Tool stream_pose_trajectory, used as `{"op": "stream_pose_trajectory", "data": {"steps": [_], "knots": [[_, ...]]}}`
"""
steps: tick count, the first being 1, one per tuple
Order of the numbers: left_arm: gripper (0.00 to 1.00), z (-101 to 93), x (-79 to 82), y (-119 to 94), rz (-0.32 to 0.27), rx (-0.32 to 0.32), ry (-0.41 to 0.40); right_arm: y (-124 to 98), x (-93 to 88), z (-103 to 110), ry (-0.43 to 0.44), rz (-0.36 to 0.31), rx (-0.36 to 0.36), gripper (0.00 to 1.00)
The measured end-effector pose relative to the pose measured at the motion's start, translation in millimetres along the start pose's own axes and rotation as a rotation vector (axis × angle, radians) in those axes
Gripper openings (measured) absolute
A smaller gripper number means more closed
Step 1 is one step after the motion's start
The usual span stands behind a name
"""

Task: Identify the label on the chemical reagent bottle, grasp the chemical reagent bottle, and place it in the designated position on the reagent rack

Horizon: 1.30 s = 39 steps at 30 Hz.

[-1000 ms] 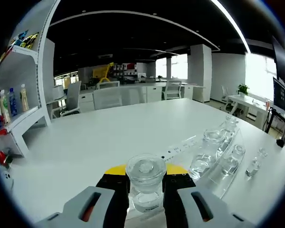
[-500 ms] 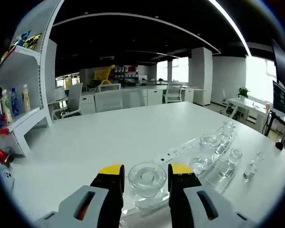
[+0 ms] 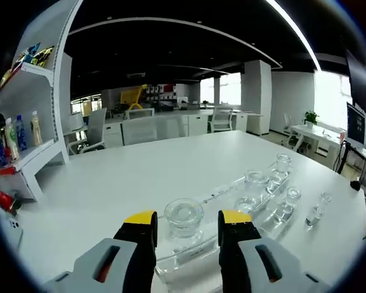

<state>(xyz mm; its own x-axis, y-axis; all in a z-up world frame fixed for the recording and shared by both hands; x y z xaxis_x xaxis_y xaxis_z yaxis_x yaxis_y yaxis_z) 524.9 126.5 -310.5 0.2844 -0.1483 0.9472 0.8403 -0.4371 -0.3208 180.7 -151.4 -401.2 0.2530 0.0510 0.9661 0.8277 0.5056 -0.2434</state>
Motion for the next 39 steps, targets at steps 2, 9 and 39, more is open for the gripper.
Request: {"op": "stream_pose_trajectory", "data": {"steps": [2, 9, 39], "knots": [[0.4, -3.1, 1.8, -5, -0.007, -0.006, 0.004, 0, 1.1, 1, -0.004, -0.001, 0.001, 0.29], [0.4, -11.6, -2.2, -22, -0.009, -0.03, 0.011, 3, 6.7, 5, -0.022, -0.002, 0.002, 0.29], [0.43, 31.7, 33.5, -57, -0.071, -0.04, 0.103, 6, 26.2, 20, -0.053, -0.026, 0.005, 0.25]]}}
Point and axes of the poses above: the point that each gripper's makers call its tool centre point, and the gripper's own axes: y roughly forward along the fingers, z roughly to its left, x roughly out of its top, the point moved 4 cm from there along -y, roughly backward along the fingers, and after that the axes turned 1 degree about -z, right-handed, at the moved point
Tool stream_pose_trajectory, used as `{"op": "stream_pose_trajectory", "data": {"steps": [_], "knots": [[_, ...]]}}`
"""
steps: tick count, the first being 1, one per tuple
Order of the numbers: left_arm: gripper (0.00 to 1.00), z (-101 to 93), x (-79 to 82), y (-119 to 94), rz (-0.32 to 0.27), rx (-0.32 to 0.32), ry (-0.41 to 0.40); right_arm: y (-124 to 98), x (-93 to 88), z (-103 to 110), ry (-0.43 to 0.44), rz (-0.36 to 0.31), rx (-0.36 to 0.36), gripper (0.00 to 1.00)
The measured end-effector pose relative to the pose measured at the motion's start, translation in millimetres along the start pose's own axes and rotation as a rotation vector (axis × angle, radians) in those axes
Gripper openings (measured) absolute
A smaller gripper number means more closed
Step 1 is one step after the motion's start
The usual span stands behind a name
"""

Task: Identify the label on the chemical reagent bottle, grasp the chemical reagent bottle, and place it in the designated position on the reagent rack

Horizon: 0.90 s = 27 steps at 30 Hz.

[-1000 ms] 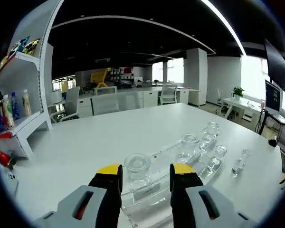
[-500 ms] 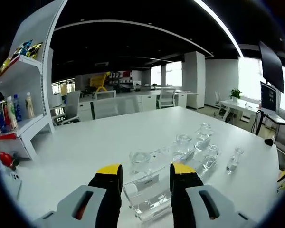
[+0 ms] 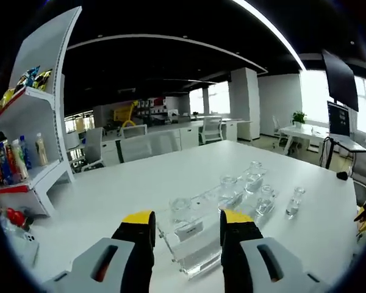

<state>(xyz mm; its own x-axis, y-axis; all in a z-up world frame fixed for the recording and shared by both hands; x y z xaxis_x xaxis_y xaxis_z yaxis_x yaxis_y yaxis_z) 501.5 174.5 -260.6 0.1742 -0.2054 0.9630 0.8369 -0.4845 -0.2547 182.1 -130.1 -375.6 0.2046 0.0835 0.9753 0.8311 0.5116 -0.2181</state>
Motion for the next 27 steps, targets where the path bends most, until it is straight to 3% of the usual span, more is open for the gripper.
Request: {"op": "stream_pose_trajectory", "data": {"steps": [7, 11, 27], "knots": [[0.43, 8.7, 1.1, -7, -0.002, -0.003, 0.004, 1, 1.0, 0, -0.013, -0.005, -0.003, 0.27], [0.46, -12.0, -3.5, -22, -0.001, -0.029, 0.0, 0, 1.0, 0, -0.015, -0.004, -0.007, 0.27], [0.45, -43.6, -6.2, -54, -0.045, -0.047, 0.043, -1, -0.1, 2, -0.028, -0.003, 0.006, 0.27]]}}
Point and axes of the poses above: the point that each gripper's makers call its tool centre point, and the gripper's own axes: y roughly forward along the fingers, z roughly to its left, x roughly out of its top, the point moved 4 cm from there along -y, roughly backward along the fingers, and after that the axes turned 1 degree about -z, right-handed, at the moved point
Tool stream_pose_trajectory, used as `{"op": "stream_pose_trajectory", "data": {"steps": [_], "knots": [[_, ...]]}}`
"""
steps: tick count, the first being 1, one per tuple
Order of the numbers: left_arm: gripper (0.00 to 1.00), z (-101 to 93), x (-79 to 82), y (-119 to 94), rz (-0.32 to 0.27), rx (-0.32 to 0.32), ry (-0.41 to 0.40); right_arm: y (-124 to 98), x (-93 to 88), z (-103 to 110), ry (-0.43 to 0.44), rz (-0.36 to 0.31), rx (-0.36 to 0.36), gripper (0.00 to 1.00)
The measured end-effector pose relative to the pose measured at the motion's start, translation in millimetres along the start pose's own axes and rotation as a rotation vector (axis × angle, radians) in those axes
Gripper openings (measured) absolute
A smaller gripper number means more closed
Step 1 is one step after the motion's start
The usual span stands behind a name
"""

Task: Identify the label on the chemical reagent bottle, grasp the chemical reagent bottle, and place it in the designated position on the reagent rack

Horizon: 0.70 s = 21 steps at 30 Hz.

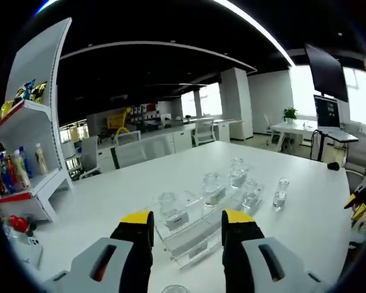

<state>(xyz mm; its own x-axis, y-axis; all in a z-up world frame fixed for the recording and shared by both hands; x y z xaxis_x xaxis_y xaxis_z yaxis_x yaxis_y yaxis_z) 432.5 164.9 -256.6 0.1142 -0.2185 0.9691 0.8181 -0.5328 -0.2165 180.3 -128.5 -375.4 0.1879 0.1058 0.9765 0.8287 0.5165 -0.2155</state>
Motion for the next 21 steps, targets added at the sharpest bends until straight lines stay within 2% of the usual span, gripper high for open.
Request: {"op": "stream_pose_trajectory", "data": {"steps": [11, 21], "knots": [[0.47, -21.3, -3.1, -23, -0.042, -0.026, 0.023, 2, -0.6, -2, -0.002, 0.004, 0.004, 0.27], [0.5, -35.2, -9.6, -33, -0.039, -0.064, 0.028, 3, -2.5, -1, 0.006, 0.004, 0.011, 0.27]]}}
Point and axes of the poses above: the point that each gripper's makers call its tool centre point, and the gripper's own axes: y roughly forward along the fingers, z roughly to its left, x roughly out of its top, the point moved 4 cm from there along -y, roughly backward along the fingers, and after that the axes turned 1 degree about -z, right-handed, at the moved point
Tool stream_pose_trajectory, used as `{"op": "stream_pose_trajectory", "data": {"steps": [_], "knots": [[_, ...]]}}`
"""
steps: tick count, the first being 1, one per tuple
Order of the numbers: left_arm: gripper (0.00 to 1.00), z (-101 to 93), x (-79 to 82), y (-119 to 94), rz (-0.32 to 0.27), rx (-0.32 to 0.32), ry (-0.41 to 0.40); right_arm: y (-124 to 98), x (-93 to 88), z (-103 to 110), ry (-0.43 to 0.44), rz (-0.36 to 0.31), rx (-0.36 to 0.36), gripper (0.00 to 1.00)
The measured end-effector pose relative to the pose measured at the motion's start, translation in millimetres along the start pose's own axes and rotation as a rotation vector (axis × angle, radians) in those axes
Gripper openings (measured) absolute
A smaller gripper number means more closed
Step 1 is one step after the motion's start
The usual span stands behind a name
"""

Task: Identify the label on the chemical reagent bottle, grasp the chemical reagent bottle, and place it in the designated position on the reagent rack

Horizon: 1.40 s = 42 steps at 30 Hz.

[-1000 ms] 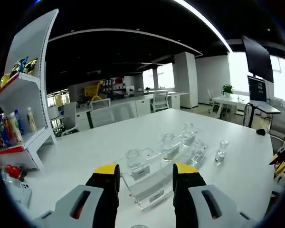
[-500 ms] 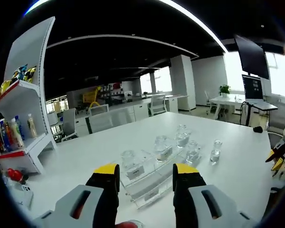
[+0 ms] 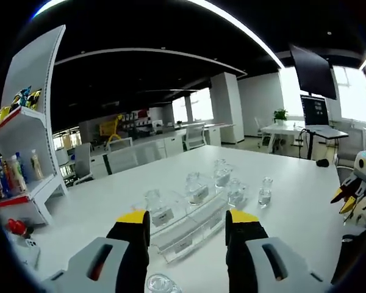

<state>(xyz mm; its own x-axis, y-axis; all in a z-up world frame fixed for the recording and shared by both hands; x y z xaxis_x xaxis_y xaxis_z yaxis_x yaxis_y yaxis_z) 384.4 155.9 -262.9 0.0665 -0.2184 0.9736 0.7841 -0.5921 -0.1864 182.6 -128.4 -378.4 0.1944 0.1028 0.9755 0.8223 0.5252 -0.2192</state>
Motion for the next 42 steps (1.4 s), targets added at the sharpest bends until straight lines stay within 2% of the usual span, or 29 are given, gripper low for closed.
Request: {"op": "stream_pose_trajectory", "data": {"steps": [12, 21, 29, 34, 42], "knots": [[0.47, 1.2, -14.8, -12, 0.018, -0.003, -0.058, 3, 5.4, -3, 0.015, -0.019, -0.005, 0.27], [0.47, -12.1, -15.2, -30, -0.003, -0.026, -0.067, 7, 2.9, -4, 0.024, -0.013, -0.004, 0.27], [0.46, -16.9, -27.0, -40, -0.004, -0.032, -0.096, 9, -2.1, -2, 0.03, -0.008, 0.003, 0.27], [0.46, -5.4, -26.6, -41, -0.015, -0.027, -0.109, 8, -4.1, -4, 0.036, -0.006, -0.001, 0.27], [0.46, -9.1, -24.1, -45, -0.031, -0.052, -0.117, 8, -4.6, -8, 0.067, -0.025, -0.015, 0.27]]}}
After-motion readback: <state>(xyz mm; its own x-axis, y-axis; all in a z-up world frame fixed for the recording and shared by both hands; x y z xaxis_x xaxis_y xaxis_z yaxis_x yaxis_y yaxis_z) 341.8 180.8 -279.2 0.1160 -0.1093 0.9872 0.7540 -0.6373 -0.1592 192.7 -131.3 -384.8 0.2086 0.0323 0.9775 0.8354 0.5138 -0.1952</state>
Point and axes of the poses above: the point that each gripper's makers call its tool centre point, and the gripper's own axes: y roughly forward along the fingers, z roughly to its left, x roughly out of its top, the point moved 4 cm from there along -y, roughly backward along the fingers, and after that the axes turned 1 degree about -z, right-handed, at the moved point
